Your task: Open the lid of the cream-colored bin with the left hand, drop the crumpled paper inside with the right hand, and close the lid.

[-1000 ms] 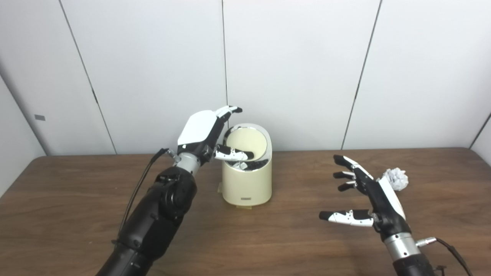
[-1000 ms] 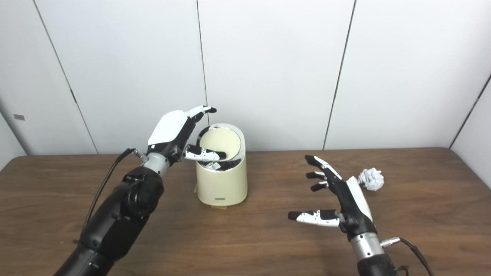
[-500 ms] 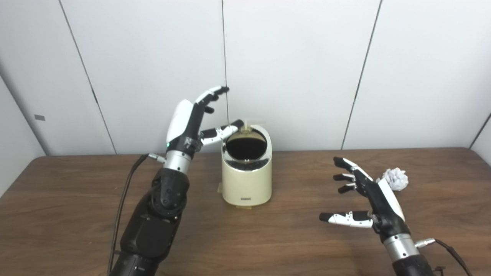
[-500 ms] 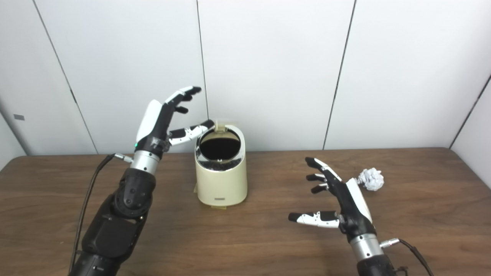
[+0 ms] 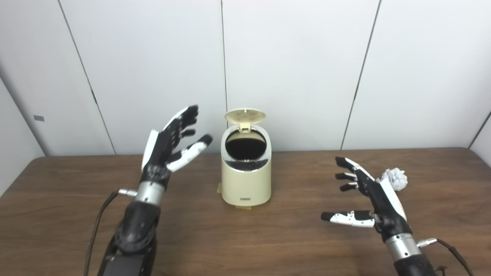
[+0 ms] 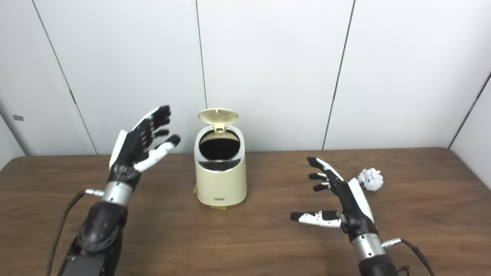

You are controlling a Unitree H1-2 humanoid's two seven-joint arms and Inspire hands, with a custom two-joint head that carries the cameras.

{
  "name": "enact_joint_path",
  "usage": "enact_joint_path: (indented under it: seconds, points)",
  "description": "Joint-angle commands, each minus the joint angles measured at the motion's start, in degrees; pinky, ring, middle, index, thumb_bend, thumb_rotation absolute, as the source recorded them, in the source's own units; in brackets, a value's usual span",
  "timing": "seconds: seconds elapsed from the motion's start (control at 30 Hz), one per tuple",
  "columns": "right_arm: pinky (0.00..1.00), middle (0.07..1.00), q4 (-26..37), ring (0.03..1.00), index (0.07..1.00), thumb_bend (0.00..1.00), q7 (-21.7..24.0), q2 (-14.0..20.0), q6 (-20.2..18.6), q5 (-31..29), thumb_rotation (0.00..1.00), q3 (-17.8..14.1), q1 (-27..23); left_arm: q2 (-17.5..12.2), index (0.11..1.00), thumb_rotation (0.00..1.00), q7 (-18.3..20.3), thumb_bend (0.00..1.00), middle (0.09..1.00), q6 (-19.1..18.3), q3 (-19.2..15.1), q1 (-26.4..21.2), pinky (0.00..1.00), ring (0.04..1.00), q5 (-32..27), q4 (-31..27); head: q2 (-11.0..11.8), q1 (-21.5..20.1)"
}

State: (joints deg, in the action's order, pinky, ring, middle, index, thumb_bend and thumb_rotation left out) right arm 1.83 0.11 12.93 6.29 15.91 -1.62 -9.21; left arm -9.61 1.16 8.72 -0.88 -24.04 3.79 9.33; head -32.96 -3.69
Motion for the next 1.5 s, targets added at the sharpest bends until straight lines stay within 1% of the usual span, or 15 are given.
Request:
enact_joint_path:
  seconds: [0.0, 0.17, 0.27, 0.37, 0.43, 0.57, 0.67, 0.77, 0.87, 0.93, 1.03, 1.13, 1.2, 1.37, 1.47]
  points:
    - [0.65, 0.878, 1.53, 0.776, 0.859, 0.8, -0.26, 1.17, 1.62, -1.08, 0.12, -0.7, -2.46, -0.53, 0.899, 0.45, 0.21, 0.77, 0.87, 3.33, -0.73, -0.11, 0.76, 0.844, -1.09, -2.63, 0.0, 0.05]
    - [0.64, 0.879, 1.6, 0.773, 0.87, 0.79, -0.21, 1.51, 1.4, -0.77, 0.14, -0.62, -2.81, -0.27, 0.905, 0.45, -0.54, 0.79, 0.864, 4.09, -1.43, 4.11, 0.76, 0.821, -0.94, -3.18, 0.08, -0.09]
    - [0.64, 0.876, 1.45, 0.771, 0.867, 0.8, -0.26, 1.53, 1.32, -0.89, 0.13, -0.75, -3.04, -0.08, 0.909, 0.45, -0.58, 0.79, 0.855, 3.69, -1.74, 6.76, 0.69, 0.802, -1.32, -3.63, 0.13, -0.22]
    - [0.63, 0.878, 1.23, 0.77, 0.867, 0.8, -0.36, 1.7, 1.29, -0.74, 0.13, -0.81, -3.19, 0.03, 0.909, 0.43, -0.2, 0.79, 0.865, 4.03, -1.83, 7.98, 0.71, 0.814, -1.93, -3.28, 0.19, -0.15]
    - [0.64, 0.878, 1.19, 0.772, 0.865, 0.8, -0.34, 1.88, 1.1, -0.82, 0.12, -0.9, -3.32, 0.22, 0.907, 0.42, -0.37, 0.78, 0.863, 4.38, -1.88, 8.78, 0.75, 0.818, -1.88, -2.78, 0.25, -0.1]
    - [0.62, 0.866, 1.83, 0.763, 0.853, 0.81, -0.71, 2.8, -1.38, 1.37, 0.12, -1.03, -3.82, 0.7, 0.906, 0.41, -0.57, 0.79, 0.859, 4.42, -1.76, 9.8, 0.75, 0.813, -1.64, -1.98, 0.28, -0.46]
    - [0.59, 0.845, 1.57, 0.747, 0.852, 0.82, -1.64, 4.17, -2.99, 3.94, 0.09, -1.8, -4.5, 0.77, 0.908, 0.39, -0.08, 0.77, 0.858, 5.6, -1.55, 10.2, 0.75, 0.814, -1.98, -0.77, 0.58, -3.34]
    - [0.6, 0.835, 0.6, 0.74, 0.856, 0.82, -2.07, 5.94, -2.27, 5.11, 0.08, -2.62, -4.87, 0.48, 0.905, 0.35, 0.26, 0.75, 0.847, 6.45, -1.6, 10.43, 0.74, 0.801, -2.07, -0.02, 0.86, -6.82]
    - [0.6, 0.831, -0.02, 0.734, 0.845, 0.83, -2.41, 8.5, -2.09, 7.21, 0.08, -2.99, -5.66, -0.08, 0.9, 0.35, 0.3, 0.76, 0.85, 7.08, -1.68, 10.4, 0.75, 0.814, -1.64, 0.96, 1.01, -8.86]
    - [0.63, 0.829, 0.36, 0.749, 0.838, 0.84, -2.19, 10.62, -3.87, 11.01, 0.09, -2.28, -6.54, -0.39, 0.894, 0.34, 0.41, 0.76, 0.847, 7.36, -1.81, 10.16, 0.74, 0.812, -1.85, 1.69, 1.39, -10.3]
    - [0.69, 0.833, 2.05, 0.794, 0.833, 0.86, 1.26, 15.18, -9.51, 18.6, 0.1, -0.38, -8.53, -0.9, 0.892, 0.33, 1.0, 0.76, 0.846, 7.46, -1.95, 9.81, 0.75, 0.813, -2.53, 2.44, 1.89, -11.97]
    - [0.67, 0.848, 4.28, 0.812, 0.823, 0.88, 5.58, 17.7, -15.93, 22.68, 0.1, 0.87, -11.0, -1.75, 0.898, 0.31, 1.72, 0.73, 0.851, 7.86, -2.16, 9.57, 0.76, 0.815, -2.59, 2.84, 2.26, -13.81]
    - [0.69, 0.865, 5.18, 0.845, 0.82, 0.88, 8.92, 19.56, -19.12, 24.97, 0.11, 1.83, -13.0, -2.38, 0.895, 0.33, 1.73, 0.72, 0.843, 8.48, -2.34, 9.29, 0.75, 0.801, -2.07, 3.37, 2.56, -15.24]
    - [0.67, 0.882, 3.92, 0.846, 0.815, 0.91, 13.41, 22.78, -22.19, 27.21, 0.1, 3.51, -17.15, -3.35, 0.886, 0.35, 1.91, 0.75, 0.832, 8.37, -2.72, 9.02, 0.76, 0.791, -2.11, 3.79, 2.76, -17.29]
    - [0.68, 0.894, 2.79, 0.848, 0.827, 0.9, 15.97, 24.28, -24.6, 28.91, 0.16, 4.71, -19.27, -3.64, 0.889, 0.33, 2.14, 0.71, 0.841, 7.67, -2.73, 9.06, 0.74, 0.793, -2.16, 3.25, 2.57, -17.32]
